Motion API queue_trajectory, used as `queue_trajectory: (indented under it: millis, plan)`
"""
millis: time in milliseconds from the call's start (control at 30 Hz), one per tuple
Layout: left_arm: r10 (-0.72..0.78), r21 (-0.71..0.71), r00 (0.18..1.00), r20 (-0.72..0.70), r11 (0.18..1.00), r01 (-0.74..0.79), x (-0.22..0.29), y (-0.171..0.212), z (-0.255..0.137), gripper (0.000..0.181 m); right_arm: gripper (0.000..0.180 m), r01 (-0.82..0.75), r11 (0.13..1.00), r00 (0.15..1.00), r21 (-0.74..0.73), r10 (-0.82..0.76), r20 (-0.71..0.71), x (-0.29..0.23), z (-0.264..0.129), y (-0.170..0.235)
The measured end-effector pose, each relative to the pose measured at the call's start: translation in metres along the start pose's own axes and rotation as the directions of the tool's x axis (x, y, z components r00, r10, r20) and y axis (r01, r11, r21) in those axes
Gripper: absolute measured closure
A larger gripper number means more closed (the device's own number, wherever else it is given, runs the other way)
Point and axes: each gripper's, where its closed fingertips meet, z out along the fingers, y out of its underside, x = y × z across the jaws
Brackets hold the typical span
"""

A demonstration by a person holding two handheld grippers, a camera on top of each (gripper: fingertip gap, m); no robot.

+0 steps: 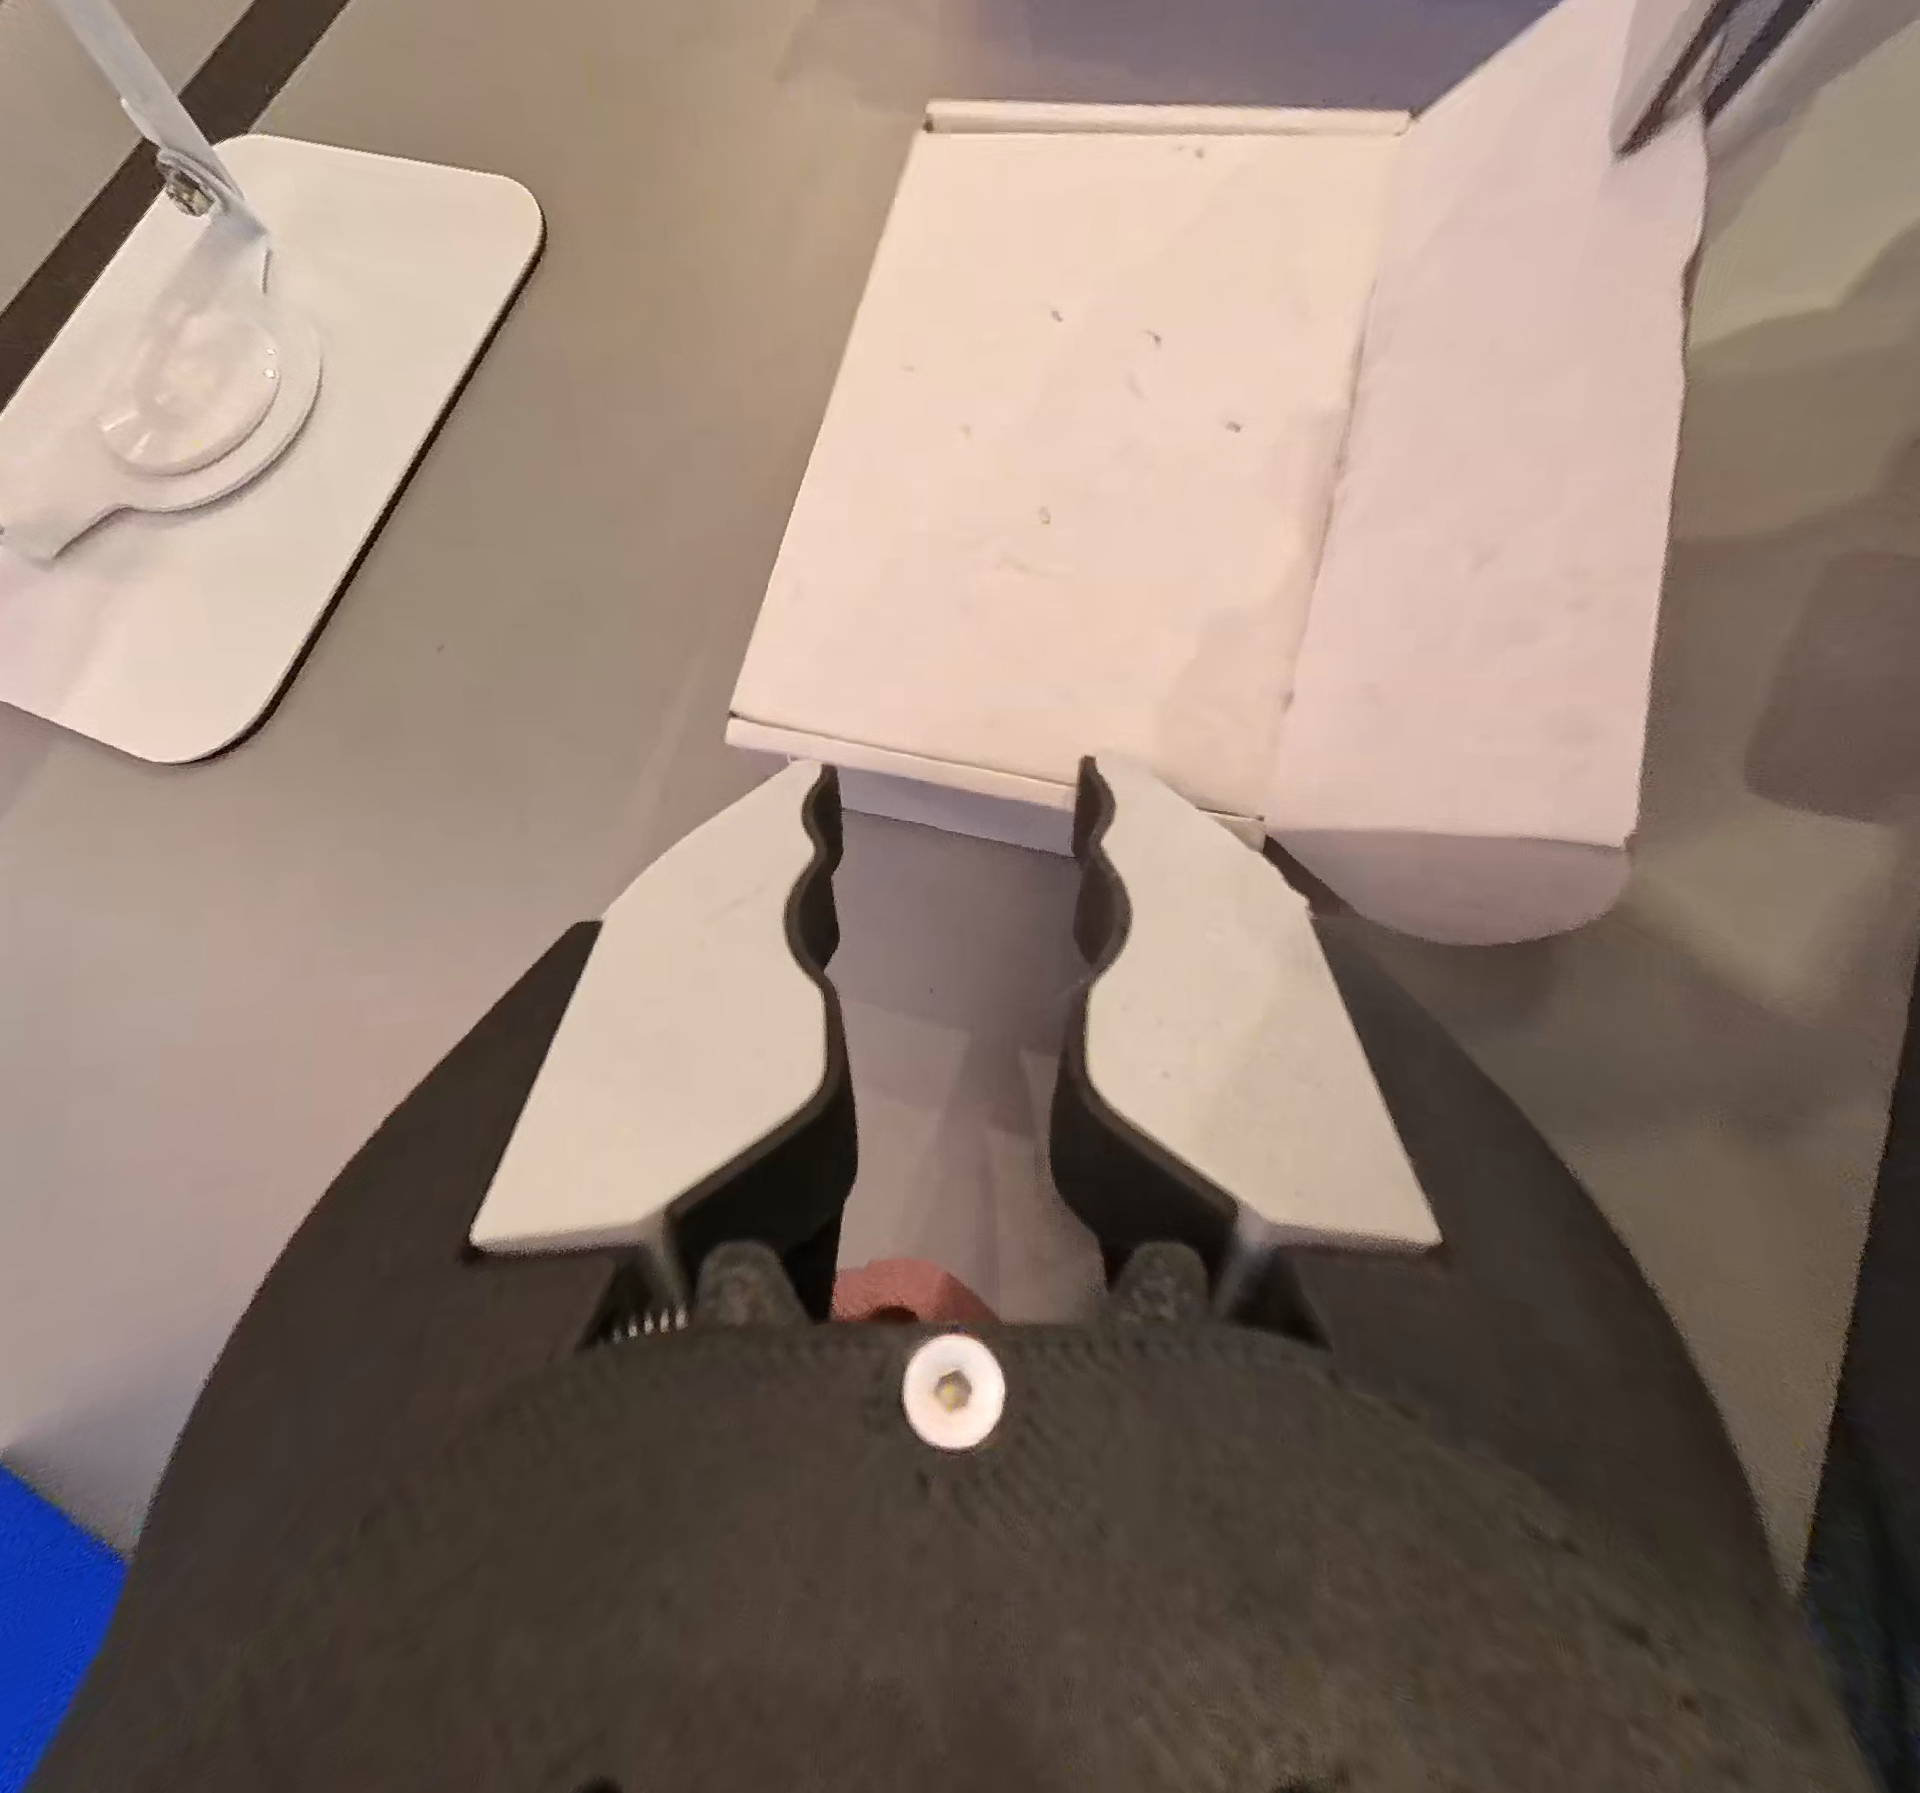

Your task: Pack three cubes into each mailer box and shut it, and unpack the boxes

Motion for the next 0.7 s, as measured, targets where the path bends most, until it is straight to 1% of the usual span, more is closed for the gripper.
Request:
queue_trajectory:
  millis: [267, 400, 700]
  plan:
    - [0.020, -0.012, 0.999, -0.027, 1.000, -0.020, 0.0004, -0.0032, 0.0018, 0.139, 0.178, -0.039, 0.999, 0.999, 0.030, 0.039, 0.015, 0.0079, -0.0048, -0.0017]
    - [-0.005, -0.009, 0.998, -0.058, 1.000, 0.005, 0.0010, -0.0037, 0.0007, 0.139, 0.178, -0.039, 0.999, 0.999, 0.033, 0.039, 0.016, 0.0055, -0.0038, 0.0006]
    - [-0.007, -0.009, 0.994, -0.109, 1.000, 0.006, 0.0060, -0.0037, 0.0003, 0.141, 0.178, -0.058, 0.997, 0.998, 0.052, 0.056, 0.039, 0.0027, -0.0034, 0.0036]
